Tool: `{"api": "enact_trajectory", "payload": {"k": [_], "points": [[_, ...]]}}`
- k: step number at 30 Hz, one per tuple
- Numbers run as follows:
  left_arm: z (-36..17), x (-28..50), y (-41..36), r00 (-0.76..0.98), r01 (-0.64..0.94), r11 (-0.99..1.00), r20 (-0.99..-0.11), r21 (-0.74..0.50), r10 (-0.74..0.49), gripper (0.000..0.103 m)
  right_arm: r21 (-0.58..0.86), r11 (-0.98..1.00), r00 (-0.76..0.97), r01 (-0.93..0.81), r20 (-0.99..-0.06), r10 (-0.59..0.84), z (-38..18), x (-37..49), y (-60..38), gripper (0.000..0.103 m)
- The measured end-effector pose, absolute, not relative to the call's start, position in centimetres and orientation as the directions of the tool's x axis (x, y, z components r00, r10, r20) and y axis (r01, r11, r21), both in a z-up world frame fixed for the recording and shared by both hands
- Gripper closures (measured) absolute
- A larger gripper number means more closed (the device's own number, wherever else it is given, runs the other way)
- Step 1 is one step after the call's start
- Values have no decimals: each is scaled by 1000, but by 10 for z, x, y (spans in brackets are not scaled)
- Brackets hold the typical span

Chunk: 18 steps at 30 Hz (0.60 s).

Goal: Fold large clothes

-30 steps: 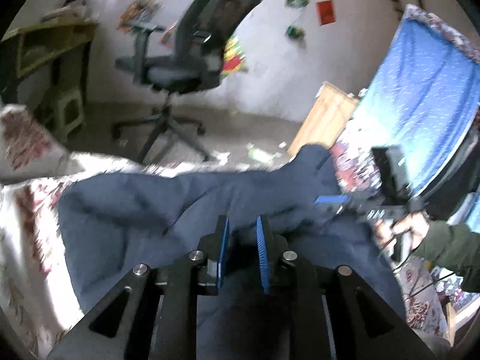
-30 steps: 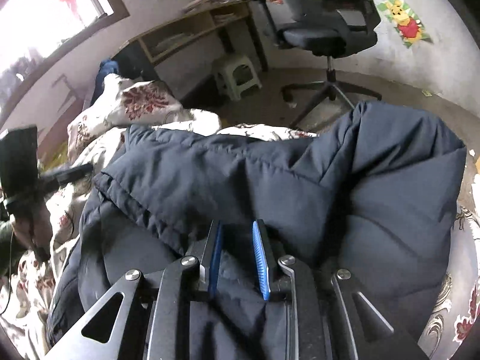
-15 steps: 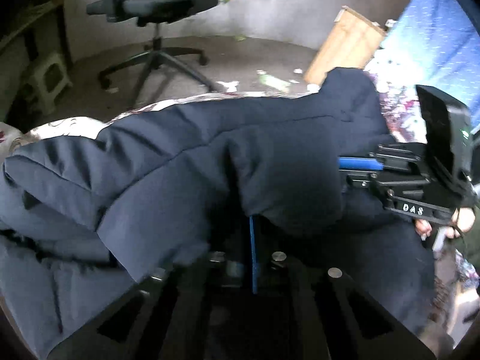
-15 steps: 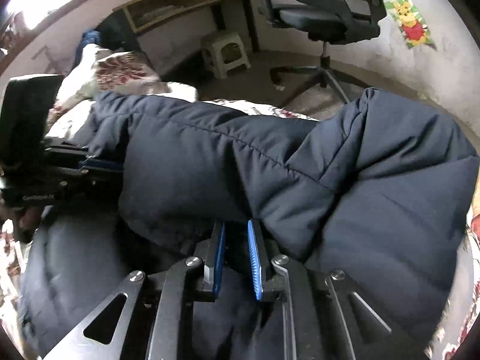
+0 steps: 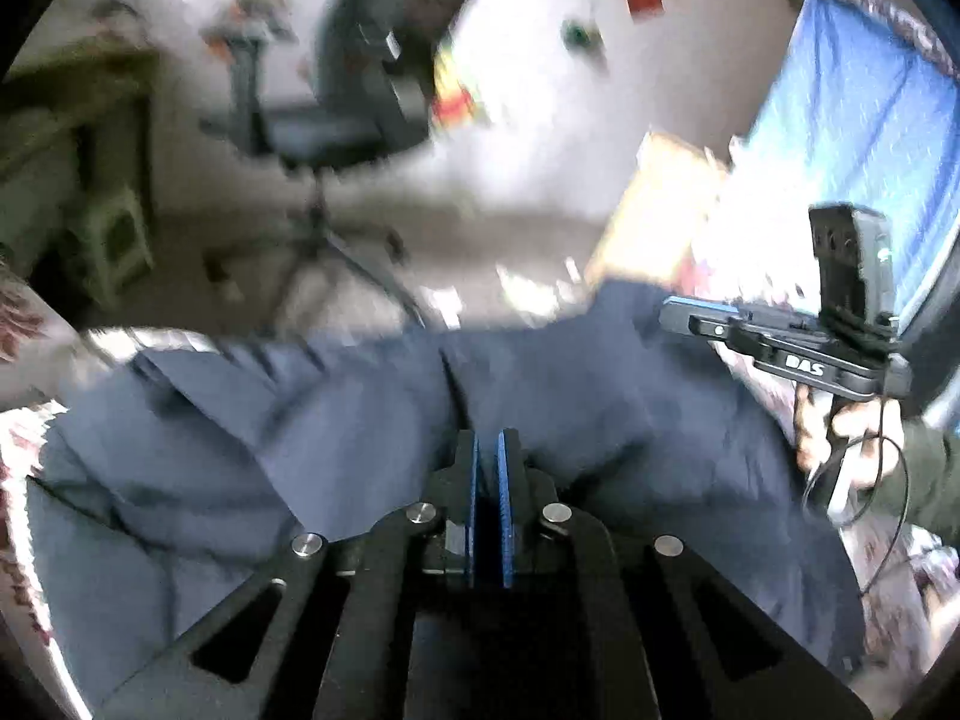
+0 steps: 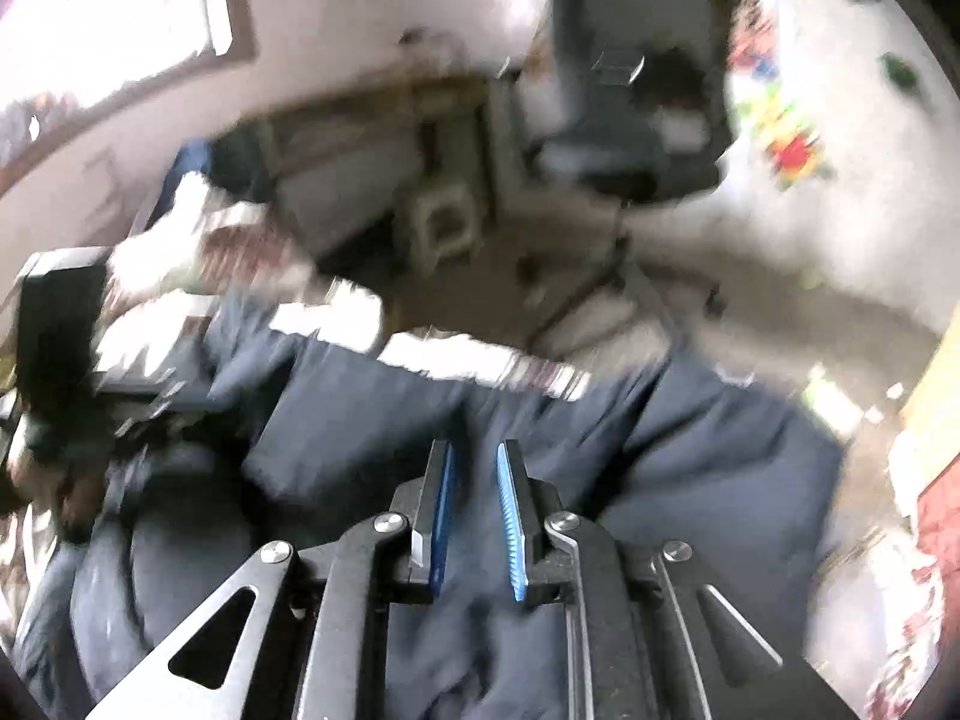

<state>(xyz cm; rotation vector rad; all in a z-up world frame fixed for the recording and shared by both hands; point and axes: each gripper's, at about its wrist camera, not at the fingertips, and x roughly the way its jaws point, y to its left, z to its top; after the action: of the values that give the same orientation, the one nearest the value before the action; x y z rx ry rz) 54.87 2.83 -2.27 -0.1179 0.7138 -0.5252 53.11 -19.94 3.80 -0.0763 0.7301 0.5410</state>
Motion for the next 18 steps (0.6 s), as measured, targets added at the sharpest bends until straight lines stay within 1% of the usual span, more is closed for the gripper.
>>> {"api": "enact_trajectory", "payload": {"k": [1,3,4,6,8,12,13,15,16,18], "points": [[-20,553,32,680,360,891,-577,-275,-453,98,124,886,660,-446,-624,419,42,542,-203,88],[-19,568,42,734,210,932,-582,-296,-350,98,151,922,693,-356,-619,369,39,567,-207,88],[-24,581,48,733,95,954,-629,-283,-259,98,154,938,693,-312,-638,335,32,580,-207,88],[-33,594,59,709,-9,953,-674,-304,-208,98,117,975,675,-190,-706,217,10,602,-208,88],[-44,602,69,683,-116,953,-719,-281,-129,98,128,983,625,-130,-759,181,-11,610,-213,90],[-64,603,92,642,-190,919,-752,-345,-150,98,112,988,627,-108,-763,155,-27,604,-218,91],[-64,602,96,646,-191,915,-747,-356,-156,98,103,988,630,-113,-762,151,-25,603,-216,91],[-50,588,105,695,-172,918,-704,-359,-146,98,146,983,660,-110,-729,182,-14,596,-219,91],[-41,581,103,731,-147,921,-667,-360,-143,98,180,976,672,-119,-709,213,-7,592,-221,88],[-21,575,95,785,-65,931,-594,-360,-175,98,249,948,683,-196,-660,314,10,587,-213,86]]}}
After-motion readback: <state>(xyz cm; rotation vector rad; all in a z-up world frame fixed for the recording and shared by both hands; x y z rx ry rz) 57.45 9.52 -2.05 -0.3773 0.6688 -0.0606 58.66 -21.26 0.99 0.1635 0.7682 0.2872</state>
